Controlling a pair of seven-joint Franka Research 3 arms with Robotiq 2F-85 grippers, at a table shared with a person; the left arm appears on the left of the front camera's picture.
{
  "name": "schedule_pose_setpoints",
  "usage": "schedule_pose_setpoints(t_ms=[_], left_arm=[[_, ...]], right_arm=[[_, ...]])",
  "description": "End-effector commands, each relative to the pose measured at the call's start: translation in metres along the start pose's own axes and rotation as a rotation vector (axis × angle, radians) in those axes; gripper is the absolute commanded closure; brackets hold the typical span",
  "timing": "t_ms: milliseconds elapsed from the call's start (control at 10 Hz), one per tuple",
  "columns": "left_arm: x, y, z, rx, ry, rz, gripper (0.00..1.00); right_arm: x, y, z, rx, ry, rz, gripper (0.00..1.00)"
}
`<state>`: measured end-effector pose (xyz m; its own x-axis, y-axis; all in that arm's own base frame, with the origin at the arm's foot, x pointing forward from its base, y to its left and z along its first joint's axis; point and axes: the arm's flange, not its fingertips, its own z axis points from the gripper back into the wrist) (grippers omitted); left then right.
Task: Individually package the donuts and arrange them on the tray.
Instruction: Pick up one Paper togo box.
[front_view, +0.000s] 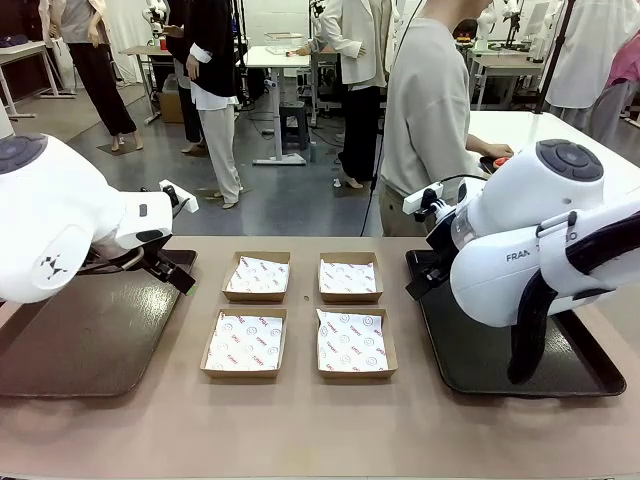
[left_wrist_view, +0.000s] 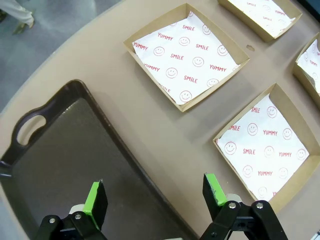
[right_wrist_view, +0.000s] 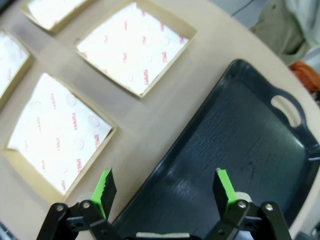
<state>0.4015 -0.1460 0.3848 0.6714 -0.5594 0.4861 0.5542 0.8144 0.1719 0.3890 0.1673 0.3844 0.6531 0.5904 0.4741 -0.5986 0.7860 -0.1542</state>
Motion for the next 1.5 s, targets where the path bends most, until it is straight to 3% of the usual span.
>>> schedule_pose_setpoints(t_ms=[0, 300, 500, 600, 700, 1000, 1100, 1200, 1300, 1400], left_arm=[[-0.062, -0.025, 0.060, -0.006, 0.043, -0.034, 0.00], [-0.115, -0.047, 0.087, -0.072, 0.156, -0.074, 0.00], [-0.142, -0.053, 0.090, -0.107, 0.229, -0.041, 0.00], [-0.144, -0.052, 0.087, -0.083, 0.220, -0.009, 0.00], [-0.015, -0.024, 0.089, -0.073, 0.226, -0.051, 0.00], [-0.018, -0.025, 0.097, -0.081, 0.243, -0.043, 0.00], [-0.012, -0.010, 0.102, -0.234, 0.150, 0.003, 0.00], [-0.013, 0.007, 0.114, -0.447, 0.035, 0.078, 0.00], [-0.019, 0.029, 0.125, -0.663, -0.077, 0.161, 0.00], [-0.028, 0.049, 0.128, -0.797, -0.164, 0.236, 0.00]], right_arm=[[-0.055, 0.022, 0.060, -0.003, 0.111, 0.006, 0.00], [-0.111, 0.040, 0.109, 0.053, 0.232, -0.058, 0.00], [-0.136, 0.051, 0.120, 0.098, 0.269, -0.081, 0.00], [-0.135, 0.045, 0.114, 0.085, 0.261, -0.078, 0.00], [-0.037, 0.018, 0.131, 0.073, 0.284, -0.045, 0.00], [-0.042, 0.020, 0.144, 0.078, 0.288, -0.050, 0.00], [-0.044, -0.004, 0.145, 0.341, 0.176, -0.184, 0.00], [-0.055, -0.034, 0.150, 0.528, 0.050, -0.340, 0.00], [-0.075, -0.069, 0.153, 0.711, -0.094, -0.513, 0.00], [-0.093, -0.095, 0.152, 0.817, -0.193, -0.625, 0.00]])
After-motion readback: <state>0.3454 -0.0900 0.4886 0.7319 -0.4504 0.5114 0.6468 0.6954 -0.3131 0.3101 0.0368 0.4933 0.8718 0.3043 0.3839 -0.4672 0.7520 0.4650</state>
